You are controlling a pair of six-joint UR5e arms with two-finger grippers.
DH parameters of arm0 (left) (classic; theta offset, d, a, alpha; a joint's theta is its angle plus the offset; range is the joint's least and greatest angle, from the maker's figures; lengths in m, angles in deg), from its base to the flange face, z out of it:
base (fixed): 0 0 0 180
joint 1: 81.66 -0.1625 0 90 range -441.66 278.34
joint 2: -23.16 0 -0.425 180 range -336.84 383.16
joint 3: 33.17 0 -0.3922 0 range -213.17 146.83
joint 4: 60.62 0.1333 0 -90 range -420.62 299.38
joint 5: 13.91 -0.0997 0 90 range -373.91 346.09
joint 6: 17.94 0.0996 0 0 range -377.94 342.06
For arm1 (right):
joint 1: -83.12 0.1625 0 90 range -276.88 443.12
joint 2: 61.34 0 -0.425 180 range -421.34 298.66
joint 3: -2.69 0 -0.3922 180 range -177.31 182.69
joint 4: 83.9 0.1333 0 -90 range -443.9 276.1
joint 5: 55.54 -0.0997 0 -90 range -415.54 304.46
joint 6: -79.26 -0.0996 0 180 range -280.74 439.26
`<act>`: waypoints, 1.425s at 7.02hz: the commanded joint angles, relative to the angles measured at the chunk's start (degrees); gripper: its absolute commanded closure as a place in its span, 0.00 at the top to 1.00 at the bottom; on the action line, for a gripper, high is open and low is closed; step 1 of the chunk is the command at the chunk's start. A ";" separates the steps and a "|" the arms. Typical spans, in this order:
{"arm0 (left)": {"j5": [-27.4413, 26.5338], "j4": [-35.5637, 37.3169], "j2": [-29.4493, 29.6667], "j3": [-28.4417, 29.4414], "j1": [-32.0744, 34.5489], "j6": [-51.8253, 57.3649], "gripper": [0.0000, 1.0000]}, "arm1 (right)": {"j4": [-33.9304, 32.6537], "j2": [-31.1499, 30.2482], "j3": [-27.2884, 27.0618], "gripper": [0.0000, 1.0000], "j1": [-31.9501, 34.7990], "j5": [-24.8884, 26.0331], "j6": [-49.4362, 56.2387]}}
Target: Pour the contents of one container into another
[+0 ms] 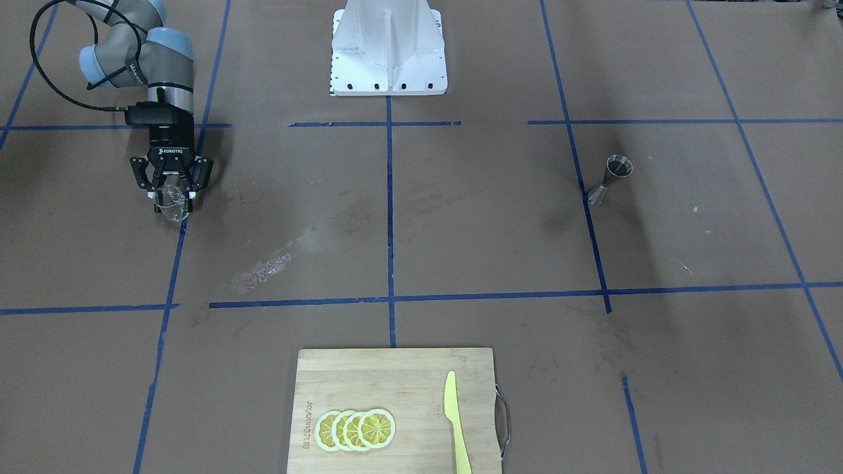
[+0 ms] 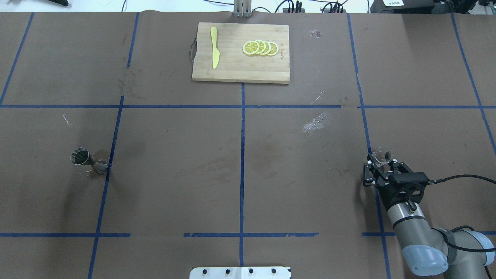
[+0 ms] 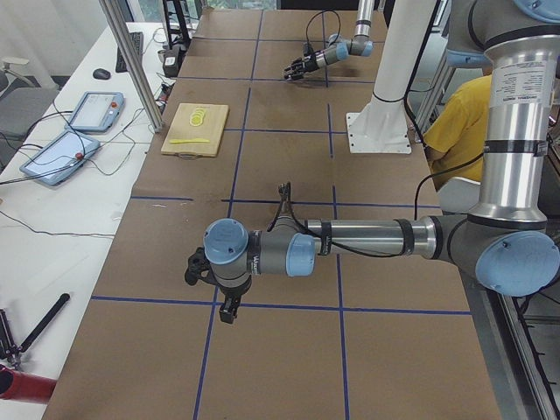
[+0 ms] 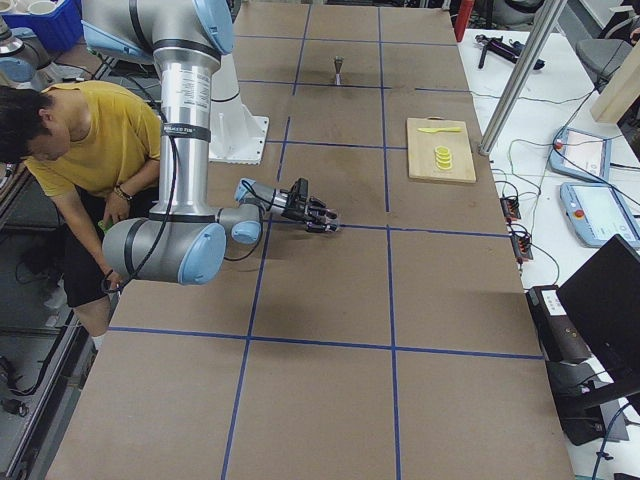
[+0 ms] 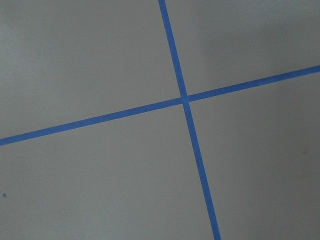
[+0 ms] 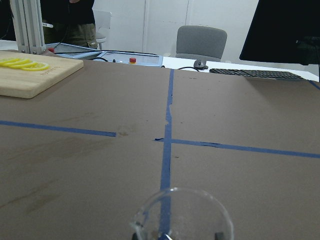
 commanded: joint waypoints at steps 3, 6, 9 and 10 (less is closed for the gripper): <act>-0.15 0.09 0.00 -0.41 0.00 0.00 1.00 | 0.02 0.21 -0.37 1.00 0.09 0.10 -0.11; -0.07 0.09 0.00 -0.76 0.00 0.00 1.00 | 0.11 0.21 -0.46 1.00 0.09 0.02 0.15; -0.06 0.09 0.00 -0.85 0.00 0.00 1.00 | 0.11 0.21 -1.33 0.99 0.17 -0.07 0.24; -0.06 0.09 0.00 -0.85 0.00 0.00 1.00 | 0.11 0.21 -1.25 0.99 0.17 -0.07 0.24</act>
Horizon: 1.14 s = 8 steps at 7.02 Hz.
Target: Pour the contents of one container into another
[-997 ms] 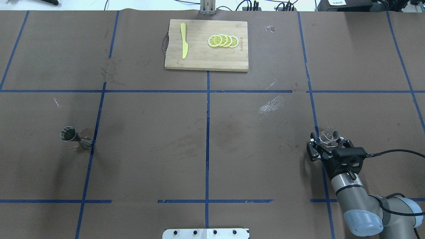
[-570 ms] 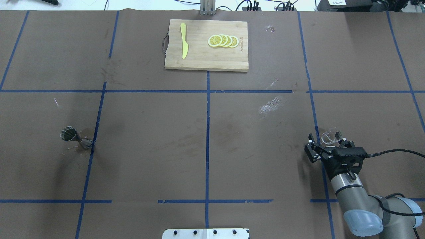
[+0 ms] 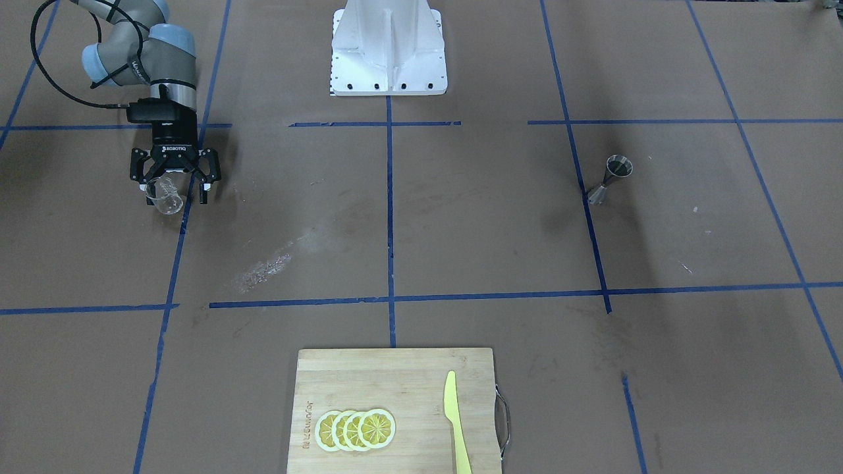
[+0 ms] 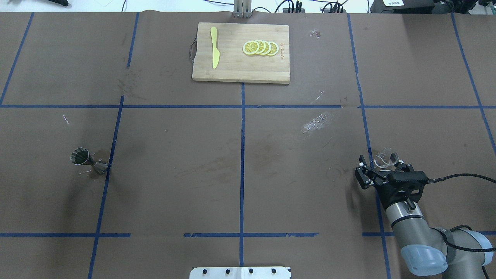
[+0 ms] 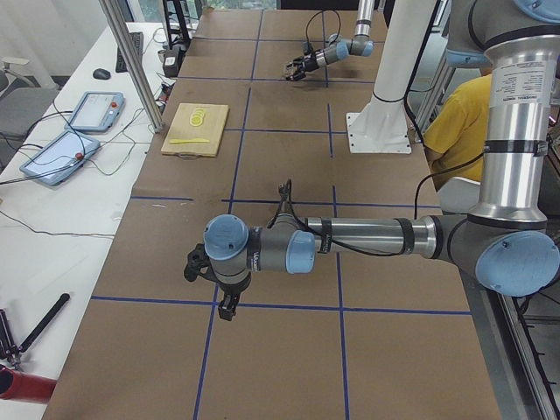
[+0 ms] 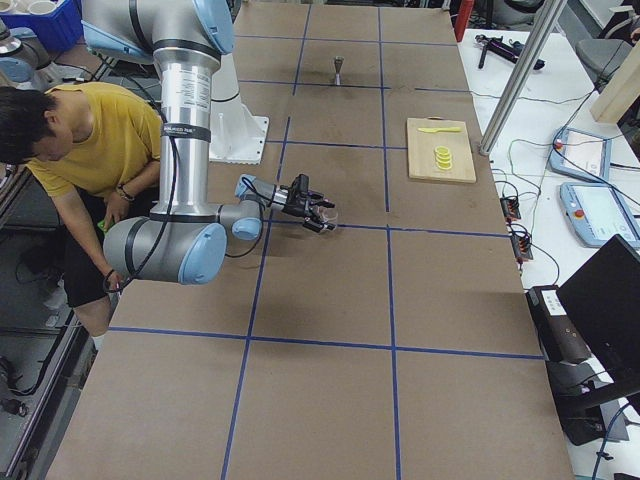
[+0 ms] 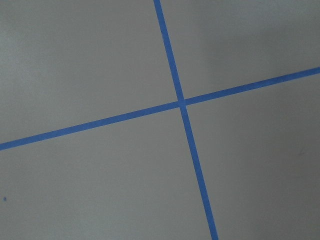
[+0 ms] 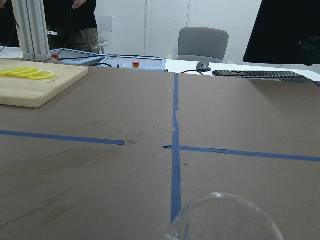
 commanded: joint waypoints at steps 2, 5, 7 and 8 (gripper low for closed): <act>0.00 0.00 0.00 -0.02 0.00 0.00 1.00 | 0.00 0.87 0.12 1.00 -0.07 -0.03 0.21; 0.00 0.00 0.00 -0.02 0.00 0.00 1.00 | -0.18 1.32 1.88 1.00 -0.16 0.06 0.30; 0.00 0.00 0.00 -0.02 0.00 0.00 1.00 | -0.09 1.14 1.01 1.00 0.19 -0.03 1.69; 0.00 0.00 0.00 -0.02 0.00 0.00 1.00 | -0.09 0.45 1.09 1.00 0.19 -0.03 1.79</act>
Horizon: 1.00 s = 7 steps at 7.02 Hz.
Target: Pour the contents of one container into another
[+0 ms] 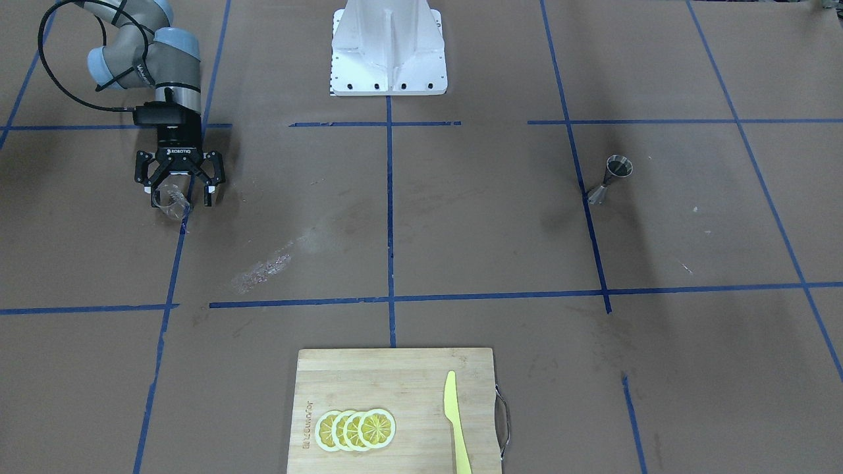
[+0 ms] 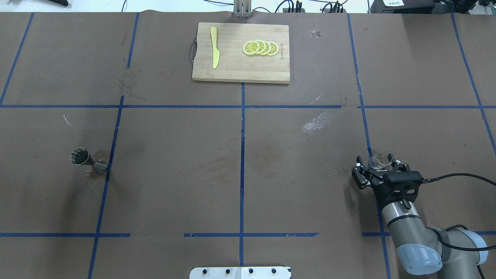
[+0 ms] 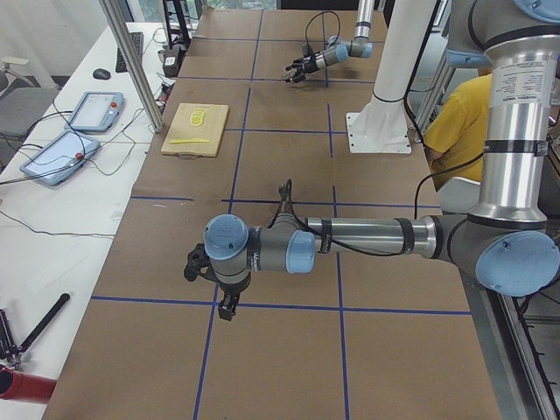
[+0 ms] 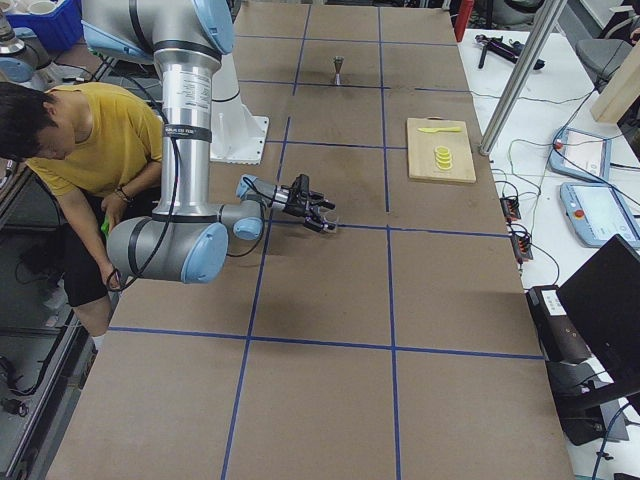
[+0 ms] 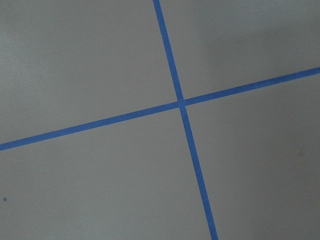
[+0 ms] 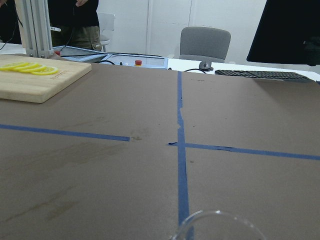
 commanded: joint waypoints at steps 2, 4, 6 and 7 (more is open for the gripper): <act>0.00 0.00 0.00 0.00 0.00 0.00 1.00 | 0.03 -1.80 -2.61 1.00 0.43 0.08 2.91; 0.09 0.00 0.00 0.00 0.00 0.00 1.00 | -0.06 -4.35 -8.75 1.00 1.39 -1.05 6.08; 0.09 0.00 0.00 0.00 0.00 0.00 1.00 | -0.23 -4.36 -13.07 1.00 9.25 -12.68 12.38; 0.09 0.00 0.00 -0.26 0.00 0.00 1.00 | -0.23 -4.36 -13.52 1.00 15.66 -22.93 17.21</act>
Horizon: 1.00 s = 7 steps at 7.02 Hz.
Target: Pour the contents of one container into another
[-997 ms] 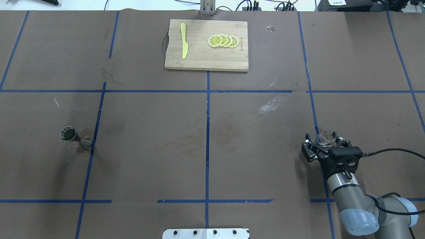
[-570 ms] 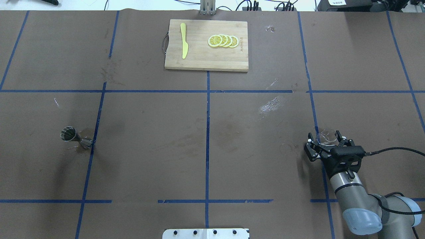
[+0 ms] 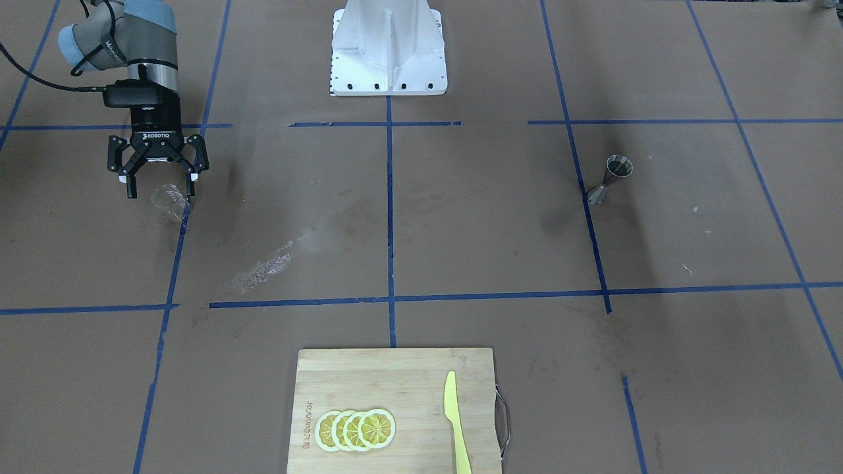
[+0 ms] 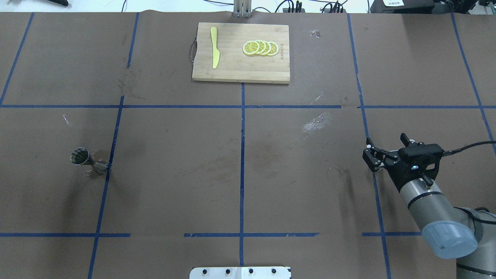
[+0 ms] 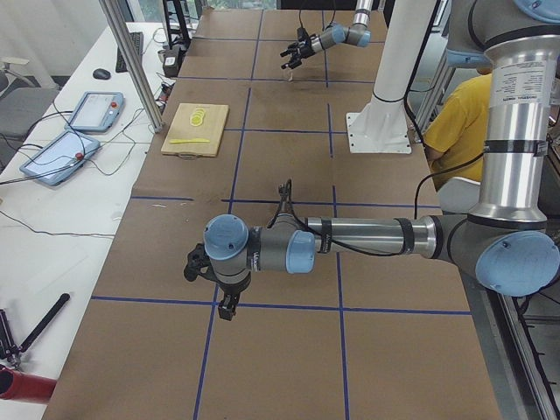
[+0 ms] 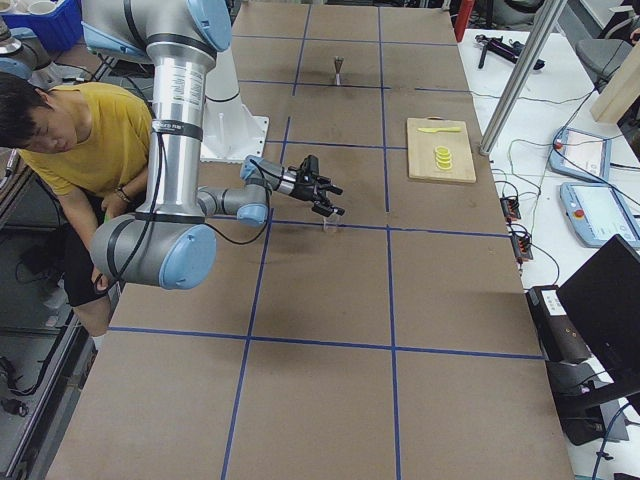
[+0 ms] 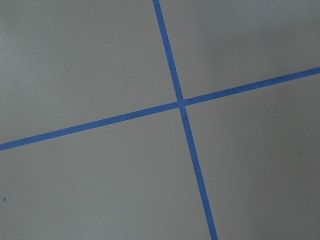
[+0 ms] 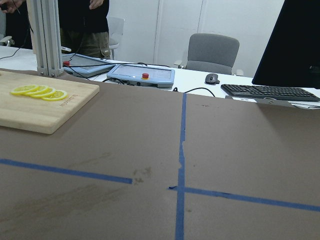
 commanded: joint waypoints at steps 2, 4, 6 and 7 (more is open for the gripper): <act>-0.08 0.00 0.00 -0.97 0.00 0.00 1.00 | -0.64 0.12 -0.97 1.00 23.40 -35.99 15.12; -0.09 0.00 0.09 -1.24 0.00 0.00 1.00 | -9.27 0.56 -0.61 1.00 42.72 -62.02 27.94; -0.17 0.00 0.18 -1.32 0.00 0.00 1.00 | -23.95 0.83 -0.35 1.00 60.76 -79.82 51.86; -0.26 0.00 0.09 -1.32 0.00 0.09 1.00 | -34.02 1.26 -0.61 1.00 66.85 -86.25 58.61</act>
